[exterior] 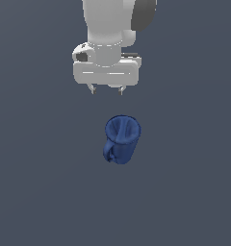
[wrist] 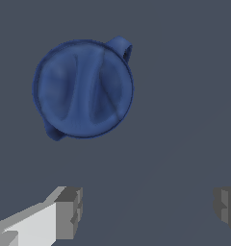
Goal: Pick up the object and move it to a goal position.
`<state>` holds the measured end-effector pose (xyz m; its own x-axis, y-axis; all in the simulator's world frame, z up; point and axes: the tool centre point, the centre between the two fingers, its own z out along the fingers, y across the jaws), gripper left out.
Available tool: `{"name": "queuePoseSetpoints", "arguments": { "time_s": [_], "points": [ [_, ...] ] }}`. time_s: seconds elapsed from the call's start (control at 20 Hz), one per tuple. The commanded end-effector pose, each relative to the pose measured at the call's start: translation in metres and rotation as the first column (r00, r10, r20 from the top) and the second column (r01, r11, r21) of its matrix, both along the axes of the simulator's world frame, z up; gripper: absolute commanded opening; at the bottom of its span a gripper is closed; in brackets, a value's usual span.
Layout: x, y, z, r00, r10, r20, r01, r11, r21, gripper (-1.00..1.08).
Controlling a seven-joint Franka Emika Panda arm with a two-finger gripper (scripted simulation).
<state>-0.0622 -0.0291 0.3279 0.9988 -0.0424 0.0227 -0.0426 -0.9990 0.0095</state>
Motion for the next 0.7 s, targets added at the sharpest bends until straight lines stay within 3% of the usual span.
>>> {"name": "queuePoseSetpoints", "arguments": {
  "time_s": [0.0,0.65],
  "points": [
    [0.000,0.000,0.000,1.000,0.000,0.000,0.000,1.000,0.000,0.28],
    [0.006,0.010,0.002,1.000,0.028,0.002,-0.028,1.000,-0.012,0.28]
  ]
}}
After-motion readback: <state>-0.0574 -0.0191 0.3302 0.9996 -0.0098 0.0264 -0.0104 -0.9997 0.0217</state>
